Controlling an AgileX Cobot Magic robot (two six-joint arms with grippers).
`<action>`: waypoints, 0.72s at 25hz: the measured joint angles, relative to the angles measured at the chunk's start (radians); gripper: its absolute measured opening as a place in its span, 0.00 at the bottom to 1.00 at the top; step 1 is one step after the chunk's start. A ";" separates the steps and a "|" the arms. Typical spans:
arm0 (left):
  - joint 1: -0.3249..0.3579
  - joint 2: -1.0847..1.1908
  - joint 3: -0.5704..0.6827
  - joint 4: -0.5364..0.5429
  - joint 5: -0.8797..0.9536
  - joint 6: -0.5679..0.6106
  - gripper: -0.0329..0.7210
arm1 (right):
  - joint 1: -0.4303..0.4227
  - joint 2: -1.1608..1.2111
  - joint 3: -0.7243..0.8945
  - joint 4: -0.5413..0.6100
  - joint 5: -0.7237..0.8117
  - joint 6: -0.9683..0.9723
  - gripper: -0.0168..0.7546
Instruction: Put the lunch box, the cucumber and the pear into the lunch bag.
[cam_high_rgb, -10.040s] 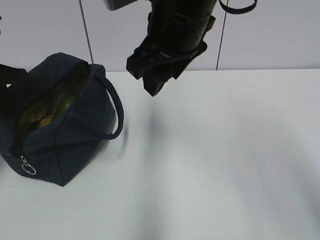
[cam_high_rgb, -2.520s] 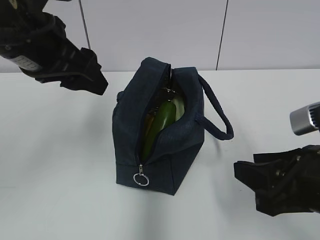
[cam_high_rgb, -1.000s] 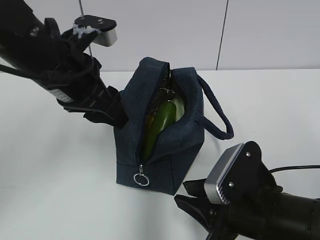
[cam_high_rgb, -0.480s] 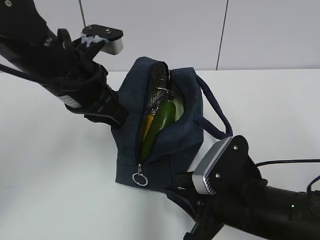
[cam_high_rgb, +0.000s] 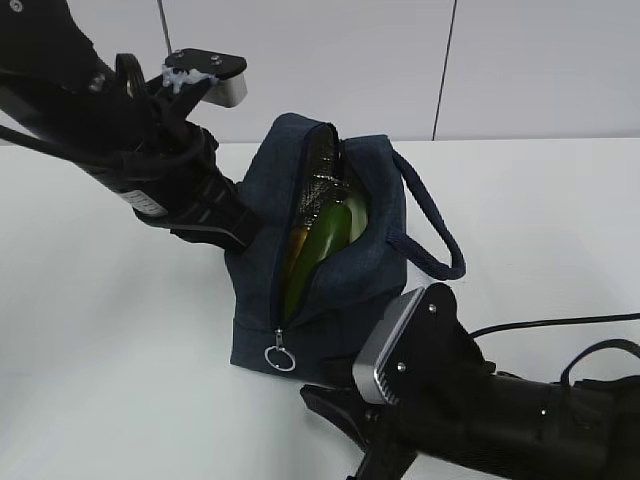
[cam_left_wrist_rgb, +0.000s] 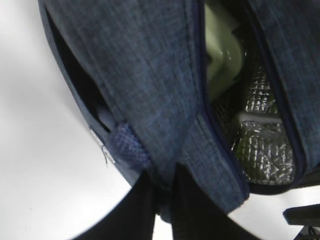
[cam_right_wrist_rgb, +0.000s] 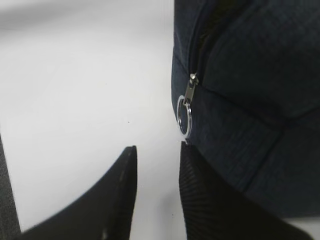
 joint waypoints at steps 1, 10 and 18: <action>0.000 0.000 0.000 -0.001 -0.001 0.000 0.06 | 0.000 0.004 -0.008 0.000 0.008 0.000 0.34; 0.000 0.000 0.001 -0.027 -0.004 0.000 0.05 | 0.000 0.050 -0.094 -0.007 0.112 -0.004 0.34; 0.000 0.000 0.002 -0.038 -0.005 0.000 0.05 | 0.000 0.066 -0.151 -0.013 0.218 -0.022 0.34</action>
